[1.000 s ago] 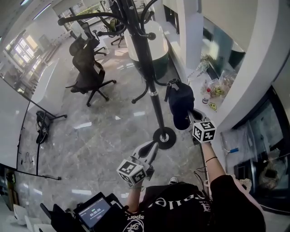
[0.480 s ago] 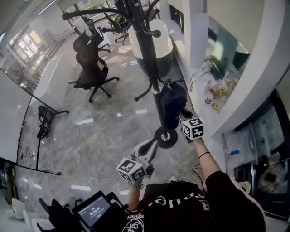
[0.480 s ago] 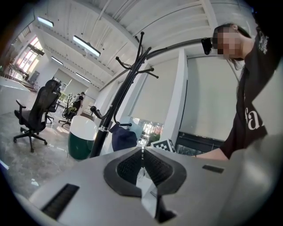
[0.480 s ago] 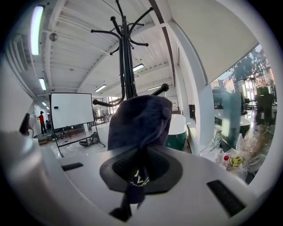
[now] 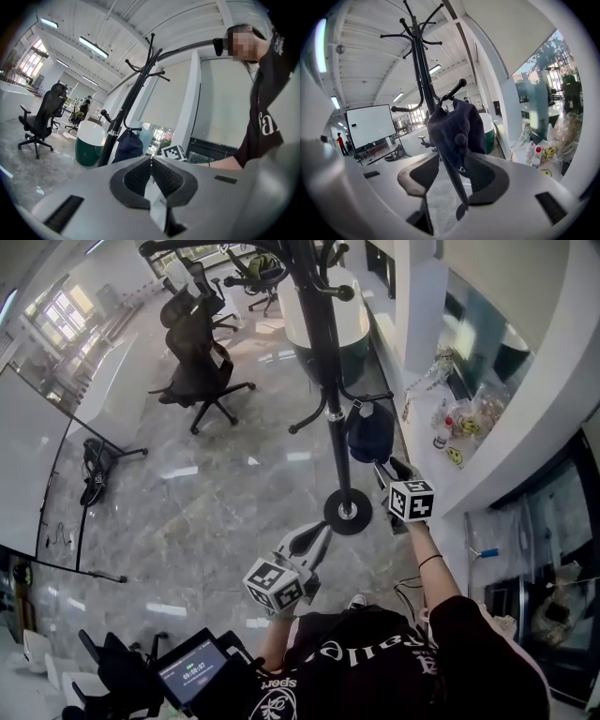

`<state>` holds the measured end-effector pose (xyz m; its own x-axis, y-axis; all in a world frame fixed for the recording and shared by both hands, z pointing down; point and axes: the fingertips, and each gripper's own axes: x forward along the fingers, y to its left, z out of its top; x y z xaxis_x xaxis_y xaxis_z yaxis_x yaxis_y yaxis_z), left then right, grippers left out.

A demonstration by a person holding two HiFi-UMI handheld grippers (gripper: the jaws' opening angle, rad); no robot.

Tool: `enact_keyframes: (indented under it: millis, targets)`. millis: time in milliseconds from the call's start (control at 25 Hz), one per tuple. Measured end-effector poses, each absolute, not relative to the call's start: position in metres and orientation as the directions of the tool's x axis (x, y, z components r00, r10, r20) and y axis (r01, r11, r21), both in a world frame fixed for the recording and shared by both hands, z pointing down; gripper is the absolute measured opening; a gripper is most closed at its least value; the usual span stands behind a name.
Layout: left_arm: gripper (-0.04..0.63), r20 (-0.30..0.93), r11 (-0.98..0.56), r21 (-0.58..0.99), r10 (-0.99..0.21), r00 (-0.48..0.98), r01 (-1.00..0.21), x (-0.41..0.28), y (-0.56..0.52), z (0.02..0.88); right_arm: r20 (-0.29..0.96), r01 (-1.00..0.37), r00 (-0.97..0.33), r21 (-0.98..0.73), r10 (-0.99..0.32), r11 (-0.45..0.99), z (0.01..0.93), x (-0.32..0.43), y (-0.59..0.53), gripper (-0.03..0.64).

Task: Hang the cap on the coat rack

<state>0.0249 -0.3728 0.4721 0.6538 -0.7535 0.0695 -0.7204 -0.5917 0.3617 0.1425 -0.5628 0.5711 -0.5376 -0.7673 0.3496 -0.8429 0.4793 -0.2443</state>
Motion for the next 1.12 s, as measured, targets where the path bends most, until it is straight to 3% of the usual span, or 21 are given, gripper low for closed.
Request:
enact_keyframes:
  millis: [520,760,1120]
  targets:
    - [0.005,0.094,-0.558,0.381,-0.77,0.631,-0.737,-0.013,-0.335,0.479,0.245,-0.745,-0.667,-0.224,-0.703,0.628,0.528,0.094,-0.467,0.169]
    - [0.005,0.084,-0.609,0.379,-0.727,0.682,-0.696,-0.022,-0.316,0.48,0.185,-0.721,-0.69,-0.253,-0.7,0.645,0.51,0.062,-0.401,0.053]
    - [0.005,0.063,-0.693,0.351,-0.653,0.754,-0.63,-0.059,-0.273,0.471,0.24,-0.763,-0.642,-0.288,-0.728,0.578,0.519,0.019,-0.313,0.017]
